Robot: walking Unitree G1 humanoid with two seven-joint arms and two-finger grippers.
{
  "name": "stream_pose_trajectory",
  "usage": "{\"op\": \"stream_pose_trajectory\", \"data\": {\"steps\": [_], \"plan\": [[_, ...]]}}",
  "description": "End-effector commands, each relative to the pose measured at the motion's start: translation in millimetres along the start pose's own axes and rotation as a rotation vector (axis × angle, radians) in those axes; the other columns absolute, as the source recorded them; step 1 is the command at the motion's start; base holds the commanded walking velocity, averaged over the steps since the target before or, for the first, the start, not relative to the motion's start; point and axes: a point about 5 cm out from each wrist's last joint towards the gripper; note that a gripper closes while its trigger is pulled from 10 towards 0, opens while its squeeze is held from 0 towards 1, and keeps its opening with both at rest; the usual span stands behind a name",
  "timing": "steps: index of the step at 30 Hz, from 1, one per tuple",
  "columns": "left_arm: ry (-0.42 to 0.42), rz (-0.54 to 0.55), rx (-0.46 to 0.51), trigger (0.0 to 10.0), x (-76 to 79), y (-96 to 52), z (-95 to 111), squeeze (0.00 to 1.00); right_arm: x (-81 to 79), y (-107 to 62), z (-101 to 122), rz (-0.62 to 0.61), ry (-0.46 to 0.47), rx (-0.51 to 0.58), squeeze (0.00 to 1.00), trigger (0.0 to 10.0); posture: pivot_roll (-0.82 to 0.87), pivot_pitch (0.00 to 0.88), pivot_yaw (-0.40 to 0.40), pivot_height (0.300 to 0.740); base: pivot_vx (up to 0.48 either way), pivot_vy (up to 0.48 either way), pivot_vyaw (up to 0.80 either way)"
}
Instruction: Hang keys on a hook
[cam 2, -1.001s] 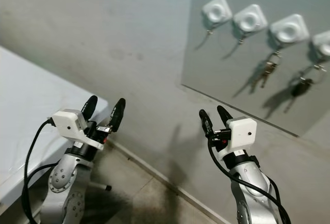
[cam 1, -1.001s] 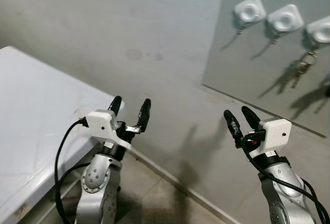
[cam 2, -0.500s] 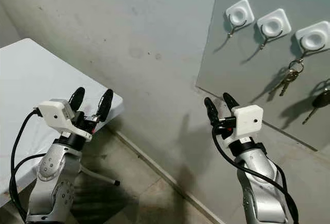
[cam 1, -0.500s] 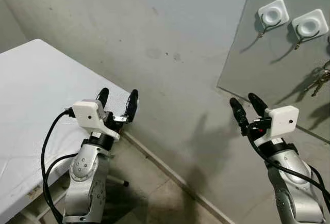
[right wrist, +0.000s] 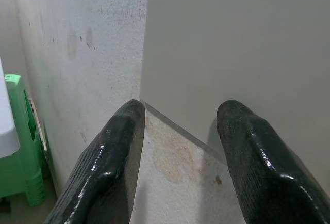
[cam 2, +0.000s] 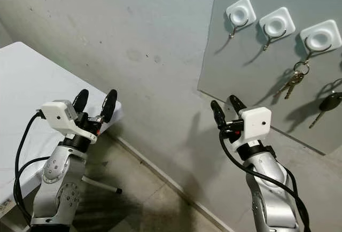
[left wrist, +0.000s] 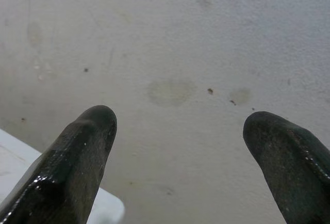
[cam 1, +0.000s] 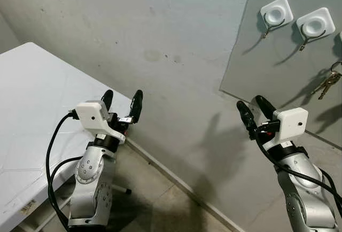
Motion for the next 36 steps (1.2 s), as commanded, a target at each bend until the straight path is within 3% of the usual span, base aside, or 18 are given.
{"op": "stream_pose_trajectory", "data": {"steps": [1,21,30,36], "plan": [[-0.004,0.005,-0.004,10.0,0.5,1.5,1.1,0.0,2.0,2.7,0.9,-0.01,0.005,-0.003,0.0,10.0,-0.01,0.0,-0.027,0.74,0.0,0.0,0.8],[-0.018,0.029,-0.034,10.0,5.1,-9.8,0.6,0.0,2.5,-4.9,0.7,-0.032,0.014,-0.012,0.0,10.0,-0.01,0.0,-0.032,0.74,0.0,0.0,0.8],[-0.03,0.05,-0.036,10.0,4.3,-10.2,1.0,0.0,1.1,-1.4,1.7,-0.019,0.02,-0.01,0.0,10.0,0.0,0.0,-0.038,0.74,0.0,0.466,0.8],[-0.017,0.06,-0.054,10.0,4.1,-10.1,0.1,0.0,1.3,-1.7,2.0,-0.018,0.019,-0.013,0.0,10.0,0.0,0.0,-0.038,0.74,0.0,0.0,0.8]]}}
Point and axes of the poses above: a point about 5 cm out from each wrist's last joint towards the gripper, its own y axis pointing out of the wrist towards the gripper, its own z axis along the axis of the wrist's last joint, x = y × z, and after that the axes turned 8 degrees about y, right-handed
